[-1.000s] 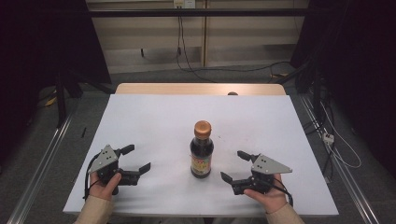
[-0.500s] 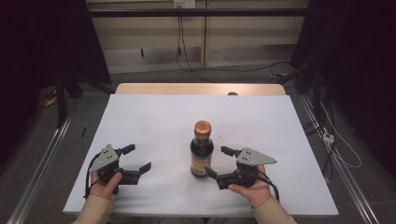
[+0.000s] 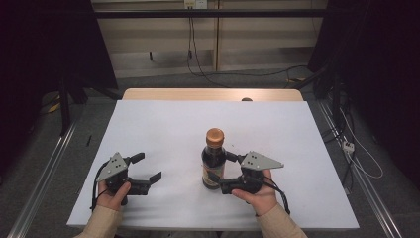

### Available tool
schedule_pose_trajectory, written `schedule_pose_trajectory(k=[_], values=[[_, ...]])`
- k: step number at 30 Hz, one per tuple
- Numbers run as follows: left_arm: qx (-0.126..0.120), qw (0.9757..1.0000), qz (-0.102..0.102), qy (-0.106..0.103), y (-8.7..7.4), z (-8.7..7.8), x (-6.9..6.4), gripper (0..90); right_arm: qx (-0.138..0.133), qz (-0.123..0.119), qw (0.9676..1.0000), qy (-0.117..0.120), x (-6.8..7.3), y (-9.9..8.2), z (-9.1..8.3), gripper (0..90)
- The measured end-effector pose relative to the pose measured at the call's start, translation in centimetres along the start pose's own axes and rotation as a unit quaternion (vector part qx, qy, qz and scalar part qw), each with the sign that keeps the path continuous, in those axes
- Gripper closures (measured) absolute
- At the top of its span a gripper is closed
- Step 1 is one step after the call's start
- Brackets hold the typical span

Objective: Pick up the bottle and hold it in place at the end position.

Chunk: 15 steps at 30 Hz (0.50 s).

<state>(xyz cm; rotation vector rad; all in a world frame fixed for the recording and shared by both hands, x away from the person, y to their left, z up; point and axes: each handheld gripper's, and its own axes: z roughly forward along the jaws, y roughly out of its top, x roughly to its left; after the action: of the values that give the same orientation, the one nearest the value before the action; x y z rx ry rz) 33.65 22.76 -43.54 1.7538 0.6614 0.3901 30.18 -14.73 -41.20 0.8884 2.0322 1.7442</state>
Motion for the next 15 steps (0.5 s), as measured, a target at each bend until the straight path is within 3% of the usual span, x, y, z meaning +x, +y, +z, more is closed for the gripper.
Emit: schedule_pose_trajectory(k=[9, 15], values=[[0.003, 1.0000, 0.004, 0.000, -0.2, -0.2, 0.1, 4.7, 0.008, -0.003, 1.0000, -0.006, 0.0, 0.2, 0.9, 25.4], [0.001, 1.0000, -0.001, -0.002, -0.2, 0.0, 0.1, 4.7, 0.005, -0.004, 1.0000, -0.007, 0.0, 0.3, 1.1, 26.7]])
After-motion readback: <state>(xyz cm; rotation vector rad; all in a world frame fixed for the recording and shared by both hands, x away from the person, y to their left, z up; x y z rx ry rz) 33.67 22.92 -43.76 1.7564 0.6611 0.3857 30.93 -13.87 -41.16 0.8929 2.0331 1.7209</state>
